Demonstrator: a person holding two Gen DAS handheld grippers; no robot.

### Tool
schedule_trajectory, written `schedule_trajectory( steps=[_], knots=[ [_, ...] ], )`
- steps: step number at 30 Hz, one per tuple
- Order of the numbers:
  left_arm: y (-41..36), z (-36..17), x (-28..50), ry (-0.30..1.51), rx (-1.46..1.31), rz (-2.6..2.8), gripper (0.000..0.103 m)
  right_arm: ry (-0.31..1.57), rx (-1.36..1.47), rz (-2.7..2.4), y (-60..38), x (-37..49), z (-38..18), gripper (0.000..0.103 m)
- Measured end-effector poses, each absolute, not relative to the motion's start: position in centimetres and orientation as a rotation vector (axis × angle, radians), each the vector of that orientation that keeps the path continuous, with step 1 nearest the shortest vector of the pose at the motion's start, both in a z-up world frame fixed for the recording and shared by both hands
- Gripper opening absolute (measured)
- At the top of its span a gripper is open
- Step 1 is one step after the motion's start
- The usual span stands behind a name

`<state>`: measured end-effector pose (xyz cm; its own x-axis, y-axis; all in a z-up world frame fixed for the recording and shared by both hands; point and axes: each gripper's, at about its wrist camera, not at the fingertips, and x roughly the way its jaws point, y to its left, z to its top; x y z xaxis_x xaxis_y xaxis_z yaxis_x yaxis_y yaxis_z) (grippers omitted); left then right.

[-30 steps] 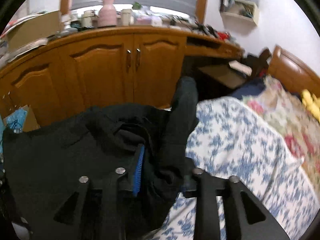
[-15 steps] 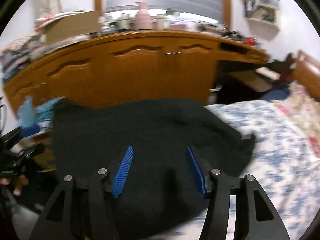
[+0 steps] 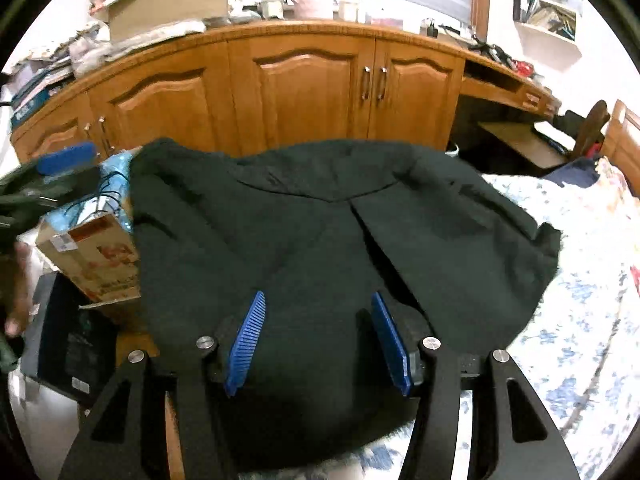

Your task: Fold large clothes

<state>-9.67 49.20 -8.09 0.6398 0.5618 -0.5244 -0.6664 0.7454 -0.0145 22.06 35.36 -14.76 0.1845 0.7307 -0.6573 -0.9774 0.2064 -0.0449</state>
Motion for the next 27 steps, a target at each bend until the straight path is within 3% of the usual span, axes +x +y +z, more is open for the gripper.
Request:
schedule_trajectory(
  steps=[12,22,25,27],
  knots=[
    [53.0,-12.9,-7.8,0.688,-0.203,0.814,0.092,0.542,-0.421,1.289,27.5,22.8,-12.0,0.057],
    [49.8,-9.1,-8.8,0.584,-0.235,0.778,0.093,0.503,-0.373,1.232,23.3,21.0,-10.9,0.057],
    [47.8,-7.4,-9.1,0.54,-0.217,0.752,0.103,0.498,-0.36,1.22,21.8,20.4,-10.6,0.058],
    [46.2,-6.2,-9.2,0.504,-0.198,0.733,0.103,0.492,-0.355,1.207,21.0,20.1,-10.4,0.058]
  ],
)
